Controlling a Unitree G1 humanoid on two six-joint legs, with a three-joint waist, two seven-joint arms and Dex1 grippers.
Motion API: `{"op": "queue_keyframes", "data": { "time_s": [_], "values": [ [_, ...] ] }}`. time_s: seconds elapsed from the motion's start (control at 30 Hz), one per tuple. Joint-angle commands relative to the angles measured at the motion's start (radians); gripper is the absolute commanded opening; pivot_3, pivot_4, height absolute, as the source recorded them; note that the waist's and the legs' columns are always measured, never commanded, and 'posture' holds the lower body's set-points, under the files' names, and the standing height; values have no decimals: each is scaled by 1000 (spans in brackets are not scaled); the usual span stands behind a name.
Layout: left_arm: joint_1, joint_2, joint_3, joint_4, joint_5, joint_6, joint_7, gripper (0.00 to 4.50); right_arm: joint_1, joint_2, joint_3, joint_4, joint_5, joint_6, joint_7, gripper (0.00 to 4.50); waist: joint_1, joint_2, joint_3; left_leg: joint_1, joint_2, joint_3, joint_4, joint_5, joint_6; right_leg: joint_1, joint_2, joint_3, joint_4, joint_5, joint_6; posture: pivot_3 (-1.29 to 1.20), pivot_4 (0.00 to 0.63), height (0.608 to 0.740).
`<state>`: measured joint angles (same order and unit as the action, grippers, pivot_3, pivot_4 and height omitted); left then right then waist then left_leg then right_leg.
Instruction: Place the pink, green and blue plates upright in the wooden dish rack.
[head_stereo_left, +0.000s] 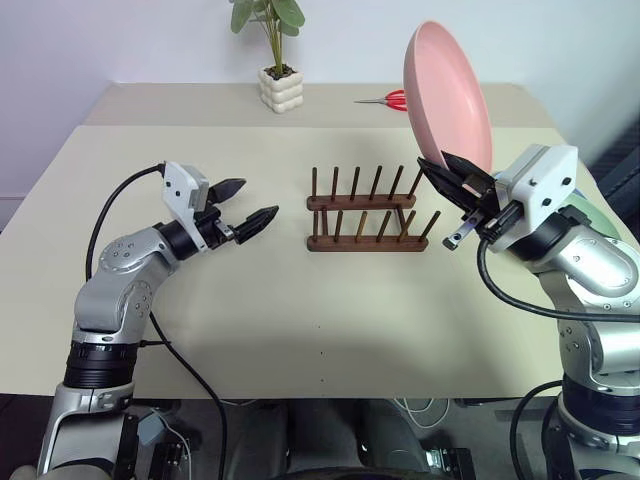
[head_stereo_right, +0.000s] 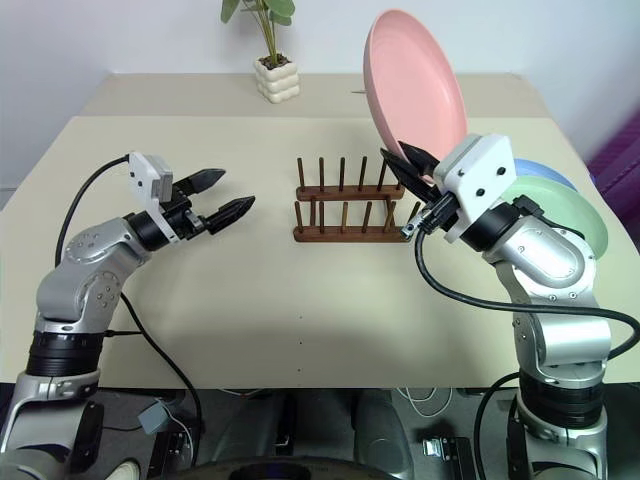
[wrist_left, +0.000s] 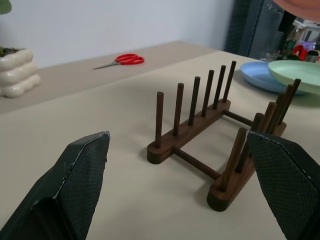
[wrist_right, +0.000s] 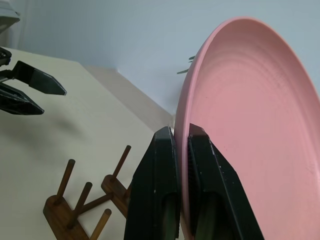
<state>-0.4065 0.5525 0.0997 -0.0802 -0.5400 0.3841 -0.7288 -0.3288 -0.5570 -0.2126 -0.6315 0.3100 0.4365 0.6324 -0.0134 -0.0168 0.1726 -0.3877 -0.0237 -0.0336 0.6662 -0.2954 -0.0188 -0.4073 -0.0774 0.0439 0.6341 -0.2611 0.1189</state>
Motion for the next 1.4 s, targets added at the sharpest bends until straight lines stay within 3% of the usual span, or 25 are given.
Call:
{"op": "queue_keyframes", "data": {
  "time_s": [0.03, 0.37, 0.6, 0.93, 1.17, 1.4],
  "values": [
    [-6, 6, 27, -25, 2, -16, -13, 4471, -6, -14, -16, -29, 20, -19, -18, 0, 0, 0, 0, 0, 0, 0, 0, 0, 0, 0, 0, 0, 0, 0, 0, 0, 150, 740],
    [40, 45, -13, -50, 20, -16, -137, 4471, -64, 33, -140, -62, 409, 176, -131, 0, 0, 0, 0, 0, 1, 0, 0, 0, 0, 0, 0, 0, 0, 0, 0, 0, 150, 740],
    [72, 59, -48, -75, 40, -16, -202, 4471, -90, 30, -159, -52, 623, 260, -257, 0, 0, 0, 0, 0, 1, 0, 0, 0, 0, 0, -1, 0, 0, 0, 0, 0, 150, 740],
    [80, 56, -163, -48, 92, -55, -336, 4471, -128, 22, -177, 83, 819, 347, -394, 0, 0, 0, 0, -1, 1, 0, 0, 0, 0, 0, -1, 0, 0, 0, 0, 0, 150, 740],
    [76, 17, -204, -39, 111, -67, -349, 4471, -175, 13, -223, 206, 959, 365, -499, 0, 0, 0, 0, -2, 1, 0, 0, 0, 0, -1, -1, 0, -1, 0, 0, 0, 150, 740],
    [82, 2, -209, -42, 119, -66, -350, 4471, -178, -3, -217, 234, 1001, 360, -509, 0, -1, 0, 0, -2, 1, 0, 0, 0, 1, -2, -1, 0, -1, 0, 0, 0, 150, 740]
  ]
}}
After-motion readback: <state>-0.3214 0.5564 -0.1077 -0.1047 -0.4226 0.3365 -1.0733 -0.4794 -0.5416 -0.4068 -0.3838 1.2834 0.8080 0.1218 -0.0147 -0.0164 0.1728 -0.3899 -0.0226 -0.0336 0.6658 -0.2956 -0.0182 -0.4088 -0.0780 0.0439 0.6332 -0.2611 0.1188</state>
